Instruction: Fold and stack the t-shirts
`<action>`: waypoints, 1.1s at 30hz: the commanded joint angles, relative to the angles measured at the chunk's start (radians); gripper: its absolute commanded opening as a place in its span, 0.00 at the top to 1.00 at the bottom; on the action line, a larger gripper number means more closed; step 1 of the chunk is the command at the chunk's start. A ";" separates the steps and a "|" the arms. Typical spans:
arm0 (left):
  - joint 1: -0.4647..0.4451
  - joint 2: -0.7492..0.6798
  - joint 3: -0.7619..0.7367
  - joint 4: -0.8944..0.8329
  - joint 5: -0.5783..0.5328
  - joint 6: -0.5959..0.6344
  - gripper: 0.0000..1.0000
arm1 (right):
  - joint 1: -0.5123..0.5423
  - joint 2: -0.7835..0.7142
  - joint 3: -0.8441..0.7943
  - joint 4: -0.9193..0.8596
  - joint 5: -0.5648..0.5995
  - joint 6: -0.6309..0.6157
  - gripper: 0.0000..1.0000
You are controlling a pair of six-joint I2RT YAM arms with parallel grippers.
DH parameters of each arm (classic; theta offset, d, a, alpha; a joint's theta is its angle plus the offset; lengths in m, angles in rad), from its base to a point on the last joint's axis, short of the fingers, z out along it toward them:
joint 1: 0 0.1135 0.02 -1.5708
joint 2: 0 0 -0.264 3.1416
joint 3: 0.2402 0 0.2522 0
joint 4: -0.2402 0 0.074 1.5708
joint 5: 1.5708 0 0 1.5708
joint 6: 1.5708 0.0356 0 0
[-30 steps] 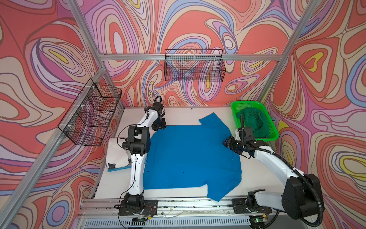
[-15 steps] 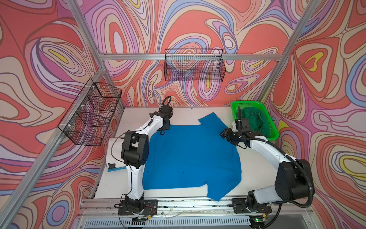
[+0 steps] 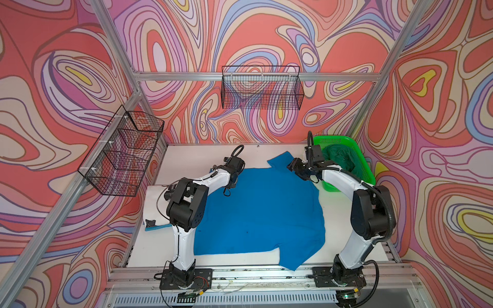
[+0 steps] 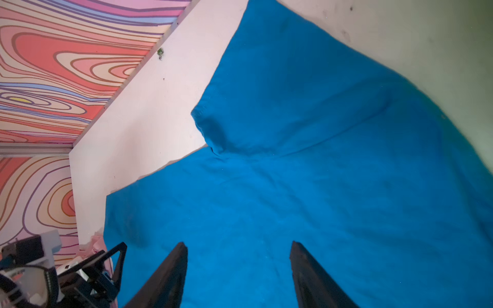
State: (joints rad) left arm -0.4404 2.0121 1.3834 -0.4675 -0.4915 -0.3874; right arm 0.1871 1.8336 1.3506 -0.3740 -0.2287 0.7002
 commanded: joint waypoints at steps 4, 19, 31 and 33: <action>0.093 -0.094 0.003 0.039 0.060 -0.028 0.10 | 0.022 0.203 0.262 -0.106 0.069 -0.075 0.37; 0.293 0.124 0.337 -0.225 0.297 0.055 0.03 | 0.040 0.627 0.845 -0.350 0.457 -0.406 0.25; 0.336 0.244 0.481 -0.317 0.338 0.070 0.10 | -0.013 0.762 0.973 -0.327 0.383 -0.479 0.23; 0.337 0.264 0.502 -0.331 0.337 0.076 0.11 | -0.014 0.767 0.961 -0.304 0.356 -0.482 0.23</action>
State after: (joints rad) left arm -0.1036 2.2410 1.8492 -0.7315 -0.1608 -0.3328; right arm 0.1707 2.5805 2.2917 -0.7017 0.1738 0.2508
